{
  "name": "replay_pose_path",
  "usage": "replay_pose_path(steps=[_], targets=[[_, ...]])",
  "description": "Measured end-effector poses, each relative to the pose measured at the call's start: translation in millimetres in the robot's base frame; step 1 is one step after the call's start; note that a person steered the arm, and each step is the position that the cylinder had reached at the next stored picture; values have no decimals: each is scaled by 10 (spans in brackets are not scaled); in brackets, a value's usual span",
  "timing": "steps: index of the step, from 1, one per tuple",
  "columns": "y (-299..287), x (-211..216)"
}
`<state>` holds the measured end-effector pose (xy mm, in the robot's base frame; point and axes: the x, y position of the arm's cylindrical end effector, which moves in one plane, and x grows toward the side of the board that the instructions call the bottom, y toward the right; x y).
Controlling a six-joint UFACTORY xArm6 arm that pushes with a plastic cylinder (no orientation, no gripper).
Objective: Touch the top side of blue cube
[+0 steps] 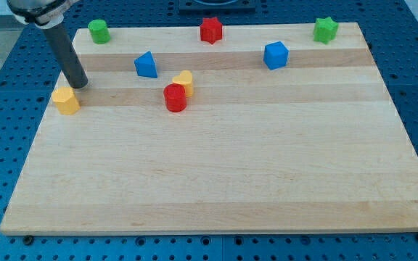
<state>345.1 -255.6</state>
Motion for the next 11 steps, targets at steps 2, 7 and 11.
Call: replay_pose_path(steps=[2, 7, 11], targets=[[315, -336], [2284, -737], [3458, -827]])
